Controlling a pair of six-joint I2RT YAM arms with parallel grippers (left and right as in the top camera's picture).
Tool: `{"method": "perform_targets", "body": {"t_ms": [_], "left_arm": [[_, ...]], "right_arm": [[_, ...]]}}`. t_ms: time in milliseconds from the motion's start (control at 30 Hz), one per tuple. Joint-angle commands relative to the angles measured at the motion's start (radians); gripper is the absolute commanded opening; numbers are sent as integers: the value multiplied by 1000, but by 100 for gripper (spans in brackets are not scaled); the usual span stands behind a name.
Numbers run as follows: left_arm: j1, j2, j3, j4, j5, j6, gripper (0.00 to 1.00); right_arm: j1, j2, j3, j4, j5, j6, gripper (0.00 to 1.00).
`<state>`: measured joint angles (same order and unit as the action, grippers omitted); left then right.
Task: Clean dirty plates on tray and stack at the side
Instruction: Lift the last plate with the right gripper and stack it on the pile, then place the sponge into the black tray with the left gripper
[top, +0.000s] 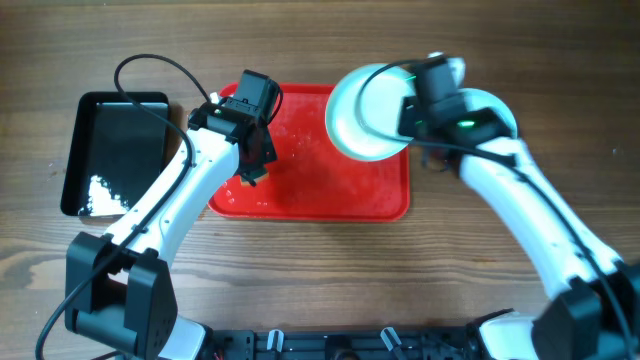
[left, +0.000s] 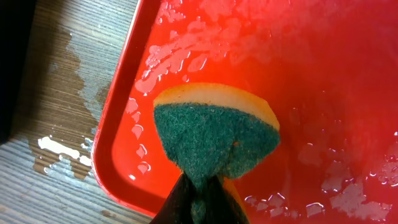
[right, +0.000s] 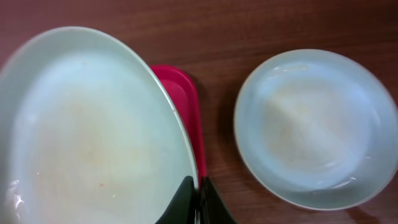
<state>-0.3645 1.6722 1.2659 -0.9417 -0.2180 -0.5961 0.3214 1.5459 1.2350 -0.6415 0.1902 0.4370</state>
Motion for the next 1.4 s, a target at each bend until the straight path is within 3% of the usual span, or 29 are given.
{"method": "perform_targets", "body": {"t_ms": [0,33,100,167,200,333,433,533,767,867,1067,1133,1233,1300,1367], "left_arm": [[3,6,-6,2,2,12,4],[3,6,-6,0,2,12,4],[3,6,-6,-2,21,13,4],[3,6,-6,-2,27,13,4],[3,6,-6,-2,27,13,4],[3,6,-6,-1,27,13,4],[3,6,-6,-2,27,13,4],[3,6,-6,-2,27,16,4],[3,6,-63,50,27,16,4],[3,6,-70,69,27,16,4],[3,6,-70,75,27,16,4],[3,6,-70,82,27,16,4],[3,-14,-67,124,27,17,4],[8,-46,-67,183,23,60,4],[53,-85,-67,226,23,68,4]], "right_arm": [[-103,-37,1,13,-415,-28,4],[-131,-39,1,-17,-517,-77,4],[-243,-30,-3,-32,-536,61,4],[-332,-29,-3,-32,-615,85,4],[-440,-28,-4,-69,-619,68,4],[-553,-27,-55,-76,-483,34,4],[-561,-11,-87,-53,-287,112,4],[-561,59,-115,2,-211,174,4],[-563,232,-116,24,-201,165,4],[-563,235,-113,35,-198,164,25],[-563,180,-54,-11,-202,138,20],[-563,132,-54,-18,-285,117,21],[-553,43,-54,17,-777,-25,25],[-500,18,-54,13,-907,-30,29],[-392,21,-61,-11,-917,-26,50]]}}
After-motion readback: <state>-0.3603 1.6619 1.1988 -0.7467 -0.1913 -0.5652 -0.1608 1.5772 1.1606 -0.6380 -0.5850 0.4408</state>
